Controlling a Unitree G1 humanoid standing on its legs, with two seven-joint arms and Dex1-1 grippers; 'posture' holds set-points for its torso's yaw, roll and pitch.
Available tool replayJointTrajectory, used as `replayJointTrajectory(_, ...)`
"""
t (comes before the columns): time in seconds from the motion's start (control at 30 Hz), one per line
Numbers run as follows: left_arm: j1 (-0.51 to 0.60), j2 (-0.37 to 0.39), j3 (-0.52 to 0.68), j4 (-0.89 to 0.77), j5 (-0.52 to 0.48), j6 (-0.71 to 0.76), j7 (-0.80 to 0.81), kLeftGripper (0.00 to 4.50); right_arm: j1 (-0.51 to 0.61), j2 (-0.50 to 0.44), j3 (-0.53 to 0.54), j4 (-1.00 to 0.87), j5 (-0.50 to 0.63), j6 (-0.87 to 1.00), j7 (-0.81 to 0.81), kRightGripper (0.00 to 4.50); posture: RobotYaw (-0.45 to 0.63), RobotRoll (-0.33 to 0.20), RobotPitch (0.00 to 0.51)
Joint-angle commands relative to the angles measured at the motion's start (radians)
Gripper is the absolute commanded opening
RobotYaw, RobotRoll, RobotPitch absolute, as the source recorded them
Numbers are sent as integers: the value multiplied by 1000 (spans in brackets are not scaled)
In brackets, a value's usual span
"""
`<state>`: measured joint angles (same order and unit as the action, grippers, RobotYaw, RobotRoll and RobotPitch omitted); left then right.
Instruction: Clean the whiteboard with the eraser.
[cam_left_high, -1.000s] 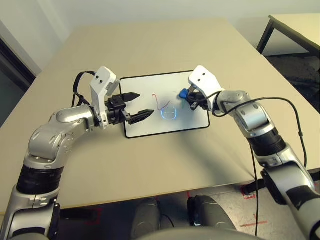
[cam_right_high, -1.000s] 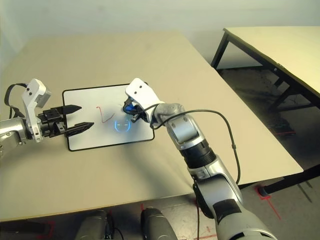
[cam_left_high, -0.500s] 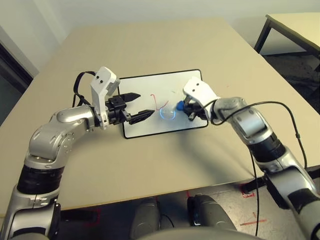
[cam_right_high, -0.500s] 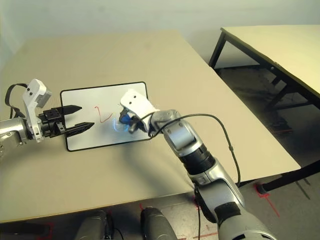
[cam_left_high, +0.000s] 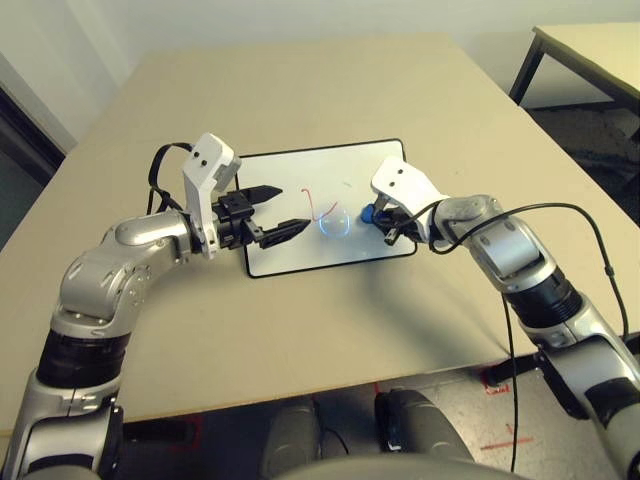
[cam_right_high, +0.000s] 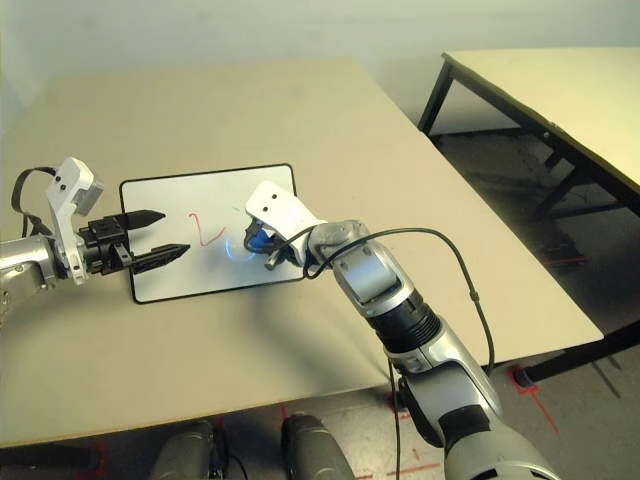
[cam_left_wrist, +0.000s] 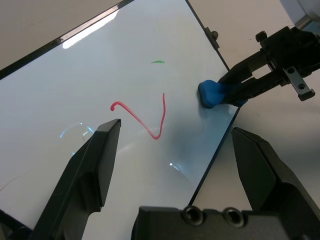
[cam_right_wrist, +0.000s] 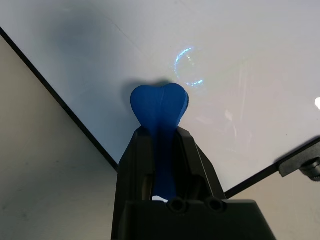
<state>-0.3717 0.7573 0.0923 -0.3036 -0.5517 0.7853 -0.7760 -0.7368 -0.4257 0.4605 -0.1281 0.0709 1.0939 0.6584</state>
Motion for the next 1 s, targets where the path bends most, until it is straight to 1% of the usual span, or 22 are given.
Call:
replayJointTrajectory(0.03, -8, -1, -11, 3, 1, 12, 0, 4500, -18, 28, -24, 63, -14, -15, -43, 439, -12, 0, 95)
replayJointTrajectory(0.13, -8, -3, -12, 1, 1, 14, 1, 4500, -52, 60, -71, 105, -20, -62, -78, 424, -14, 0, 95)
replayJointTrajectory(0.3, -7, -5, -13, 1, 1, 15, 2, 4500, -113, 103, -121, 180, -29, -137, -127, 420, -8, 0, 97)
replayJointTrajectory(0.37, -2, -3, -9, -1, -1, 16, 1, 4500, -121, 107, -120, 198, -31, -141, -127, 420, -6, 0, 98)
replayJointTrajectory(0.43, 2, -2, -6, -3, -1, 16, 1, 4500, -112, 98, -91, 190, -29, -121, -103, 420, -2, 0, 98)
replayJointTrajectory(0.57, 8, -4, -2, -9, -2, 17, 5, 4500, -73, 76, -32, 132, -12, -65, -50, 419, 4, 0, 97)
replayJointTrajectory(0.67, 9, -5, -2, -11, -3, 17, 8, 4500, -65, 65, 1, 104, -4, -40, -16, 419, 8, 0, 96)
replayJointTrajectory(0.8, 9, -5, -1, -12, -4, 17, 12, 4500, -70, 65, 14, 98, -6, -28, 0, 404, 10, 0, 95)
replayJointTrajectory(0.9, 6, -4, -2, -9, -3, 16, 11, 4500, -110, 88, 5, 148, -18, -65, -6, 402, 10, 0, 92)
replayJointTrajectory(1.0, 2, -2, -2, -3, -1, 14, 9, 4500, -174, 130, -38, 227, -29, -130, -36, 401, 14, 0, 87)
